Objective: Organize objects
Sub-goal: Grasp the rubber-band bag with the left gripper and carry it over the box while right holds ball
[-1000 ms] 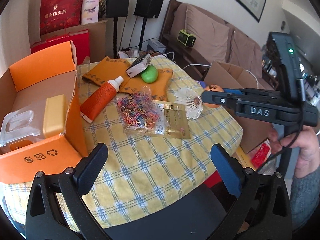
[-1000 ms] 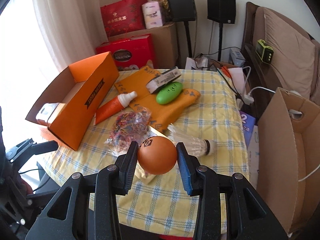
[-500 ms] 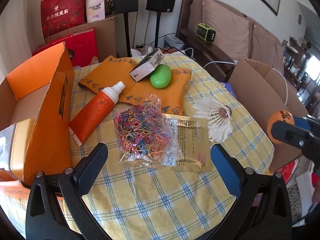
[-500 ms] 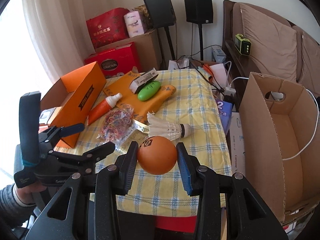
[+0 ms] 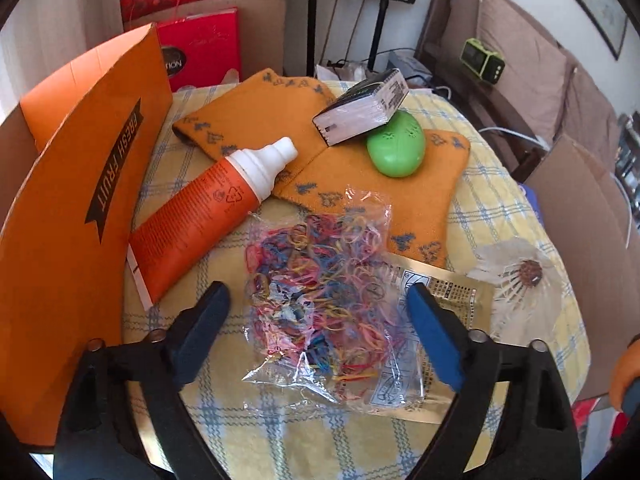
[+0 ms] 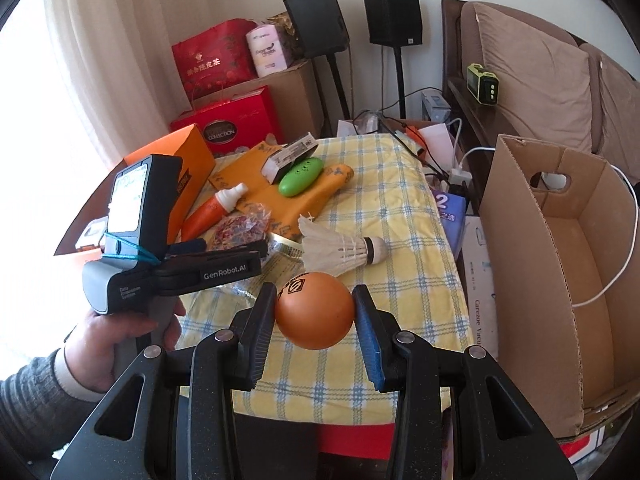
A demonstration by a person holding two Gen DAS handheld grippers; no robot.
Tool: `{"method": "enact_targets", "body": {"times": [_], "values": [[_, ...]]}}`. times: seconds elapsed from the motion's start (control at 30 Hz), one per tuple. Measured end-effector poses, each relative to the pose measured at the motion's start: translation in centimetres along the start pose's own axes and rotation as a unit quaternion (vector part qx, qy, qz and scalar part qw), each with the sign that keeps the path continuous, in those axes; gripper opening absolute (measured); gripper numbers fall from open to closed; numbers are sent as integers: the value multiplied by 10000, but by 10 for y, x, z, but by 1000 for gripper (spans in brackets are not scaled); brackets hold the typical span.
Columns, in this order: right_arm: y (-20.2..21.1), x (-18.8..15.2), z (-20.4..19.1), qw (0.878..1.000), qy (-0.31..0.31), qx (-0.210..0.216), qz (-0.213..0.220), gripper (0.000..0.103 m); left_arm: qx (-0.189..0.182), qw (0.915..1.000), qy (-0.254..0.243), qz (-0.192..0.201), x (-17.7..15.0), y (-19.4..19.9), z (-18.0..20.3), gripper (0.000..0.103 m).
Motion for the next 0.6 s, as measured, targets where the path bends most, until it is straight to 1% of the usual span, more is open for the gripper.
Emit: {"method": "enact_targets", "body": {"times": [0.03, 0.1, 0.17, 0.23, 0.37, 0.53, 0.6], "values": [[-1, 0, 0, 10000, -1, 7, -2, 39, -57, 10000, -4, 46, 0, 2, 1, 73], [-3, -1, -1, 10000, -8, 13, -4, 39, -68, 9999, 36, 100, -1, 4, -1, 65], [-5, -1, -2, 10000, -13, 23, -7, 39, -152, 9998, 80, 125, -1, 7, -2, 58], [-6, 0, -3, 10000, -12, 30, -5, 39, -217, 9996, 98, 163, 1, 11, -2, 49], [-4, 4, -6, 10000, 28, 3, 53, 39, -436, 9989, 115, 141, 1, 23, 2, 49], [1, 12, -11, 9998, 112, -45, 138, 39, -751, 9968, -82, 256, 0, 52, 13, 49], [2, 15, -13, 9997, 153, -51, 161, 39, -852, 9956, -169, 359, 2, 67, 16, 49]]}}
Point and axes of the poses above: each gripper's, at about its wrist camera, not at the fingertips, and y roughly against the way its jaws point, z to its right, x to its top, the point moved 10 cm from there along -y, roughly the way its jaws point, and after that the axes turned 5 degrees about y, right-handed, at the moved point
